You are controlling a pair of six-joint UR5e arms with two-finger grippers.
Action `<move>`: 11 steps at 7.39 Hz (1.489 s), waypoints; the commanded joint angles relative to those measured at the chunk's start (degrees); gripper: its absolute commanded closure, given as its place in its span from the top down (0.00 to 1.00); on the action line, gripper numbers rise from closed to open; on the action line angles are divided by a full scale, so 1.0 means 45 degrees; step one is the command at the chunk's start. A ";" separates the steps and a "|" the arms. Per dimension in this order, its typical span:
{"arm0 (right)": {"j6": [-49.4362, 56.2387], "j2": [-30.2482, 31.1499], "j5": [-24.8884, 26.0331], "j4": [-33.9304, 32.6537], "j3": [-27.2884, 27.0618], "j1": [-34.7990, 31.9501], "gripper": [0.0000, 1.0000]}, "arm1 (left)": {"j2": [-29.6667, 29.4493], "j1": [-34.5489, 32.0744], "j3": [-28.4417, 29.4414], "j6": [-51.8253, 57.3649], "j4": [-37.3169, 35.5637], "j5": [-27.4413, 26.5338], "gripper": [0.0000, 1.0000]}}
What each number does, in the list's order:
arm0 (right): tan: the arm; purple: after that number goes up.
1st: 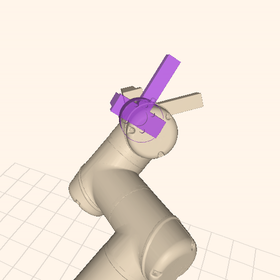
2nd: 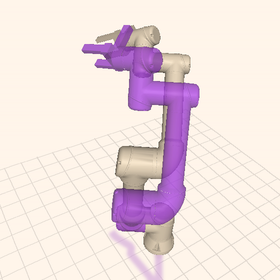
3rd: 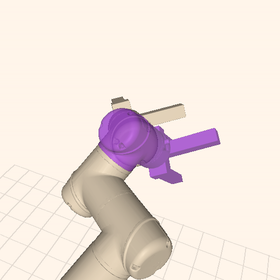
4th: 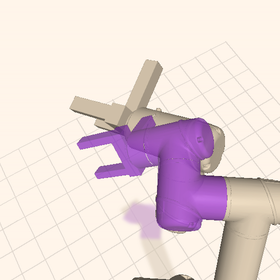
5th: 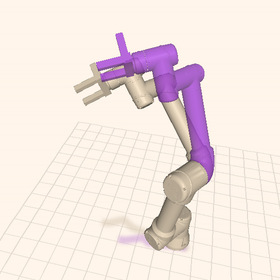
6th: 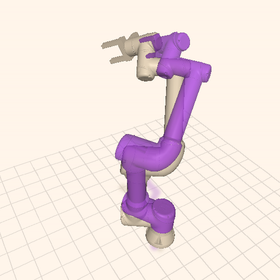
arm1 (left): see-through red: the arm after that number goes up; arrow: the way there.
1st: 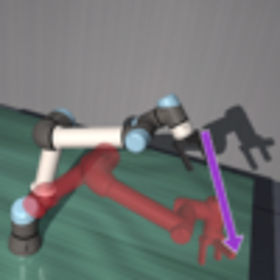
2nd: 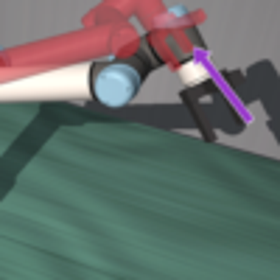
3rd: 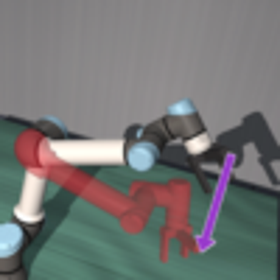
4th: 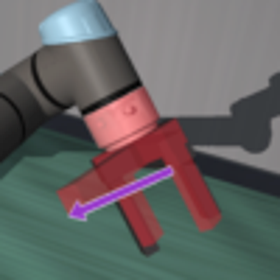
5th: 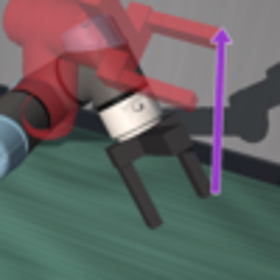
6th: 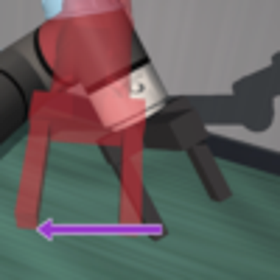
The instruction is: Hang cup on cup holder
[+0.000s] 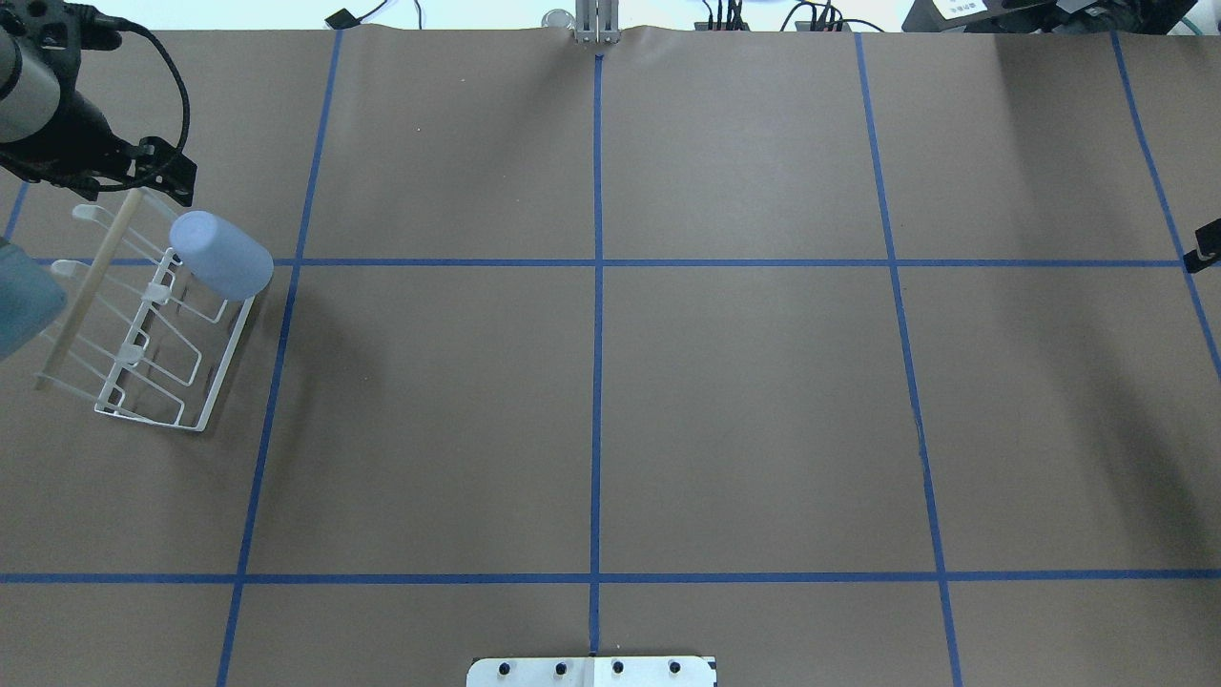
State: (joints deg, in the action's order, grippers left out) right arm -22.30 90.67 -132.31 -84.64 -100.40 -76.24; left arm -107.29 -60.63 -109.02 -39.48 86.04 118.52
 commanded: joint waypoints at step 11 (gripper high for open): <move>0.0150 0.1764 0.0008 -0.1443 -0.0694 -0.2138 1.00 | 0.4293 -0.5745 0.2640 0.8969 0.0137 0.2041 0.98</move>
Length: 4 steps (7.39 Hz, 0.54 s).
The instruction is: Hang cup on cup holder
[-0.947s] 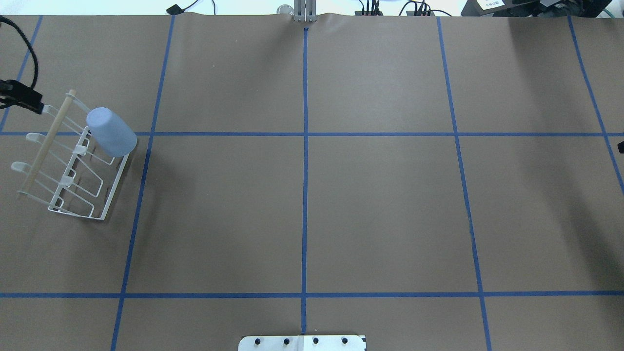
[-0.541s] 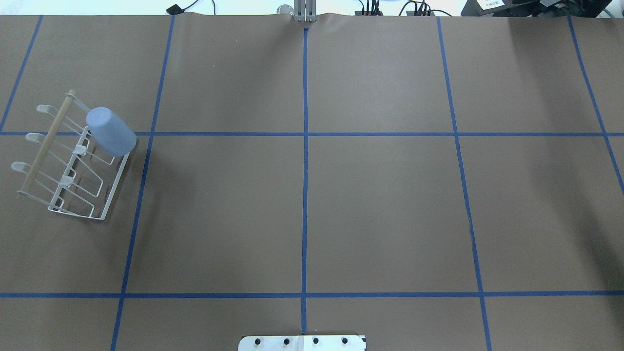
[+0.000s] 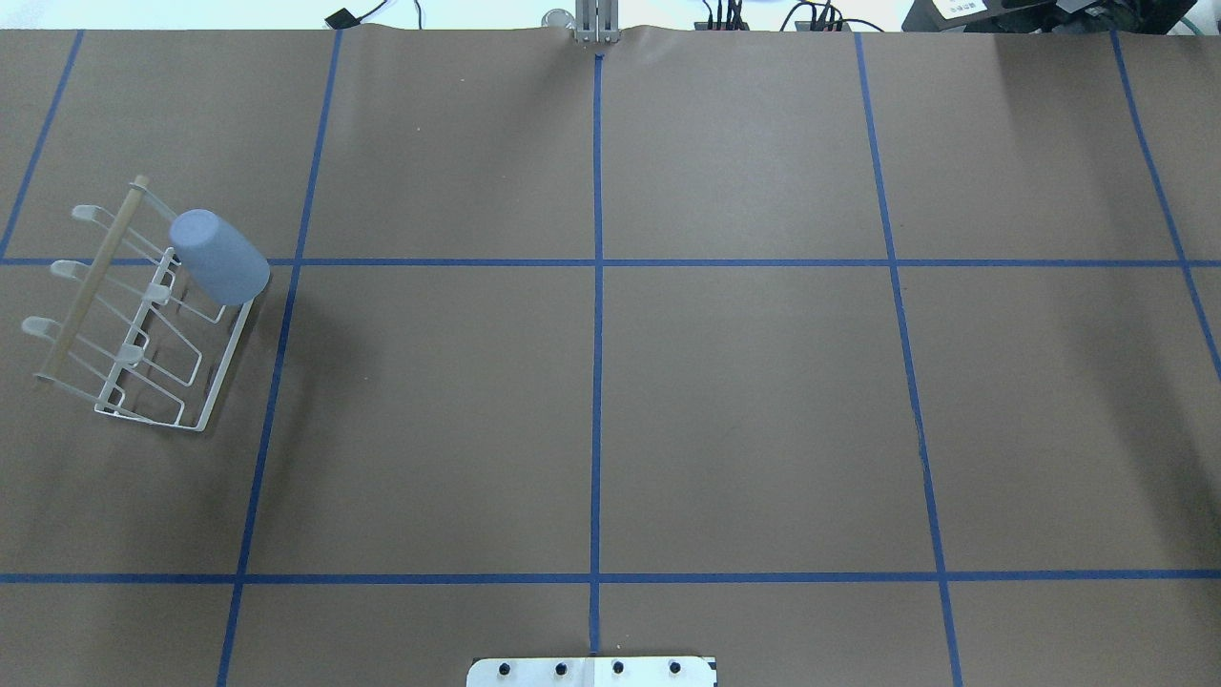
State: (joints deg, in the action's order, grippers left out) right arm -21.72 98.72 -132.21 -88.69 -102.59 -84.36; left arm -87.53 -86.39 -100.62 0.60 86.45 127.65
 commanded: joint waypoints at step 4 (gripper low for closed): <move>0.2365 -0.0860 -0.0015 -0.3602 -0.0639 -0.0920 1.00 | -0.0295 -0.0022 0.1364 0.0005 0.0534 0.0012 0.98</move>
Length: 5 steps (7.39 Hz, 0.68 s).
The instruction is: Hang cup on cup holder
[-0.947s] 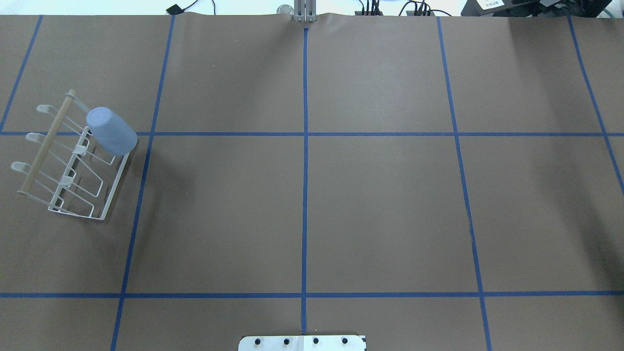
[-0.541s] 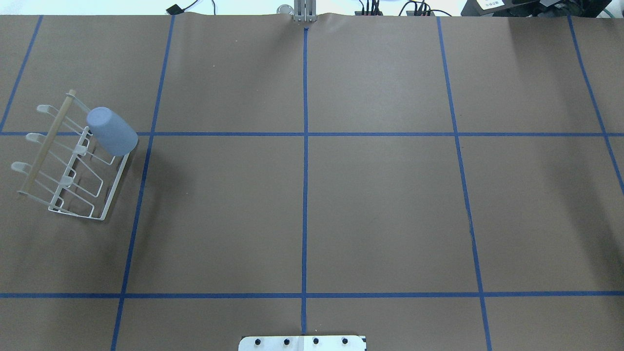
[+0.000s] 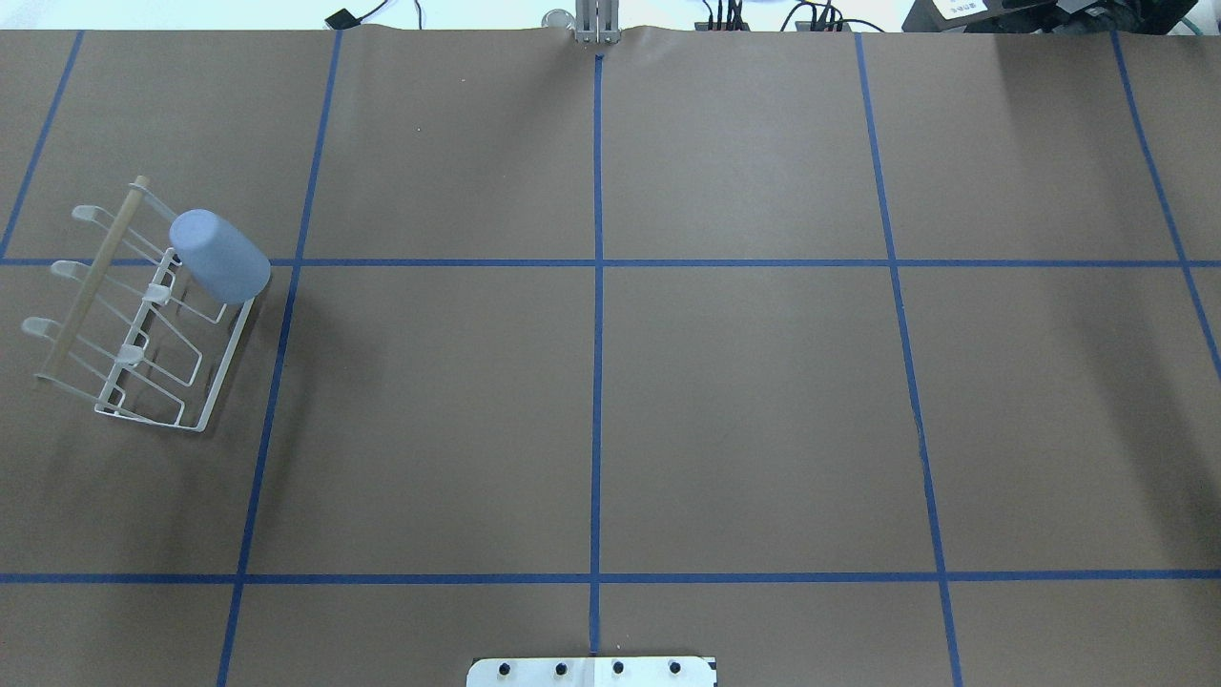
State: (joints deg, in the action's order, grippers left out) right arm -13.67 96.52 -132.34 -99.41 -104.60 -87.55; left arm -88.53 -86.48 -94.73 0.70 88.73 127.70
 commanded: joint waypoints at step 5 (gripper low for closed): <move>0.0597 -0.0237 0.0015 -0.1131 -0.0037 -0.0272 1.00 | -0.0268 0.0000 -0.0003 -0.0018 0.0027 0.0000 0.98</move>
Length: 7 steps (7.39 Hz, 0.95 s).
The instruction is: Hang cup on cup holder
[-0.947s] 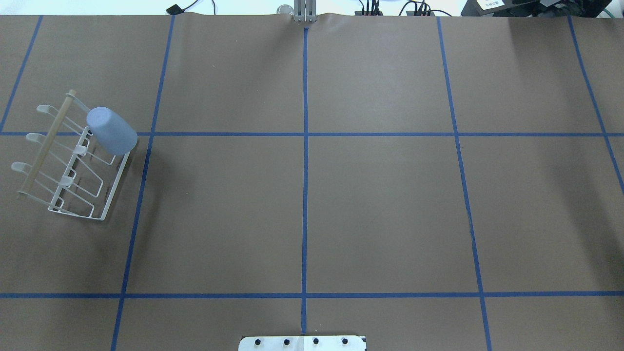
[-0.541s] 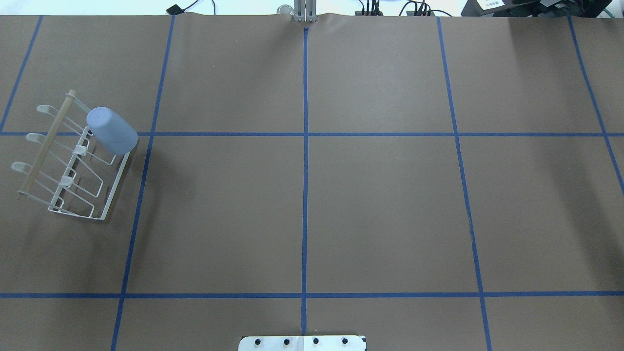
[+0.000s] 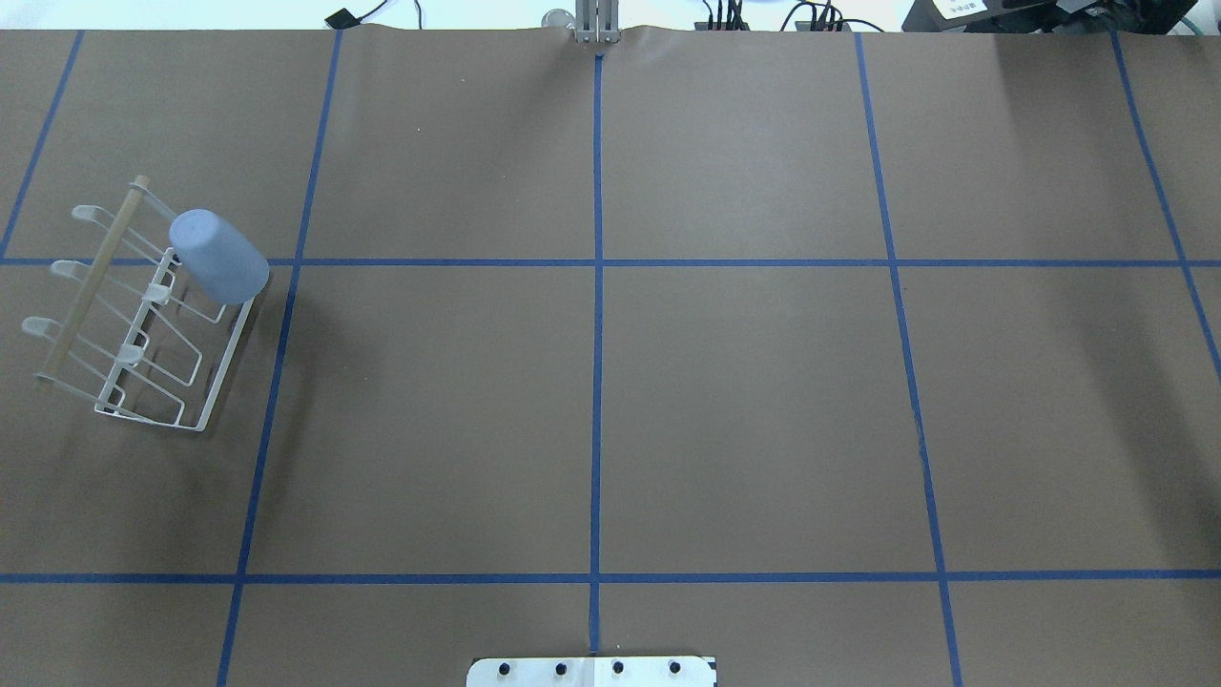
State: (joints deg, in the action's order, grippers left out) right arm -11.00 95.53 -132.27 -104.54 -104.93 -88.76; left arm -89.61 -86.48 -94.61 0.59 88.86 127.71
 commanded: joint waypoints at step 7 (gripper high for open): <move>0.0003 -0.0174 -0.0001 0.0008 0.0016 -0.0003 1.00 | -0.0105 0.0000 -0.0051 0.0006 0.0000 0.0195 0.98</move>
State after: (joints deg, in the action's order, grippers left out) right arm -10.99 94.78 -132.28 -104.50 -104.89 -88.77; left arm -90.08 -86.48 -94.99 0.61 88.83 128.34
